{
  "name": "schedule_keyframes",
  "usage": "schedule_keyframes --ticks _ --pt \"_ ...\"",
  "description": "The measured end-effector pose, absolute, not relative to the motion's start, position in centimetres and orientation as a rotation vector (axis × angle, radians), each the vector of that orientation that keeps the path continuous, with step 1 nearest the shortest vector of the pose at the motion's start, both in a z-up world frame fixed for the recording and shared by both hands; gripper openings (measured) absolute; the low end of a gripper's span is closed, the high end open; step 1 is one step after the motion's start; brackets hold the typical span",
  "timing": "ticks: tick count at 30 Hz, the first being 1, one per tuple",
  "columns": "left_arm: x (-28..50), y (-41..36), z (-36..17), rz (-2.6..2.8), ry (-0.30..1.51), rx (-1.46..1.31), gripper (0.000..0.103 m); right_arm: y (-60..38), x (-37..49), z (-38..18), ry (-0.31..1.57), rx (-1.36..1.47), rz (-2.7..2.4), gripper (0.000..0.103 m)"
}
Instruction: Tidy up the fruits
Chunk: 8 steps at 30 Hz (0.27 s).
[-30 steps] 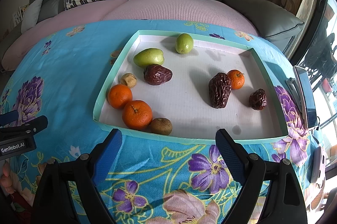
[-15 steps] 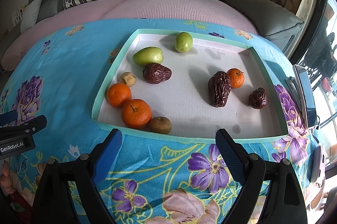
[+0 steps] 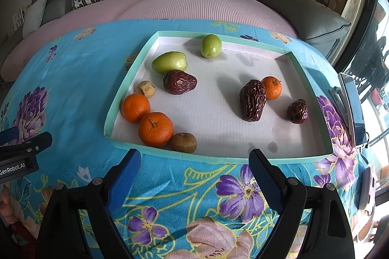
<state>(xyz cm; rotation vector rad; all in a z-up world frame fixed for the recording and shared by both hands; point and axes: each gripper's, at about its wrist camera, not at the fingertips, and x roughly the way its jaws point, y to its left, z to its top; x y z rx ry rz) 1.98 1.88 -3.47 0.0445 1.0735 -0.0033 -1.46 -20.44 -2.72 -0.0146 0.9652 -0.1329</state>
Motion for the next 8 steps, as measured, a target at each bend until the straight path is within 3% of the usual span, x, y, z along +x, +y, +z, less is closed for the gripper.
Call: schedule_keyframes --ticks 8 --pt "1.87 1.66 -3.27 0.0 1.065 0.056 0.103 -20.44 -1.43 -2.7 0.967 -0.014 -0.134 0.091"
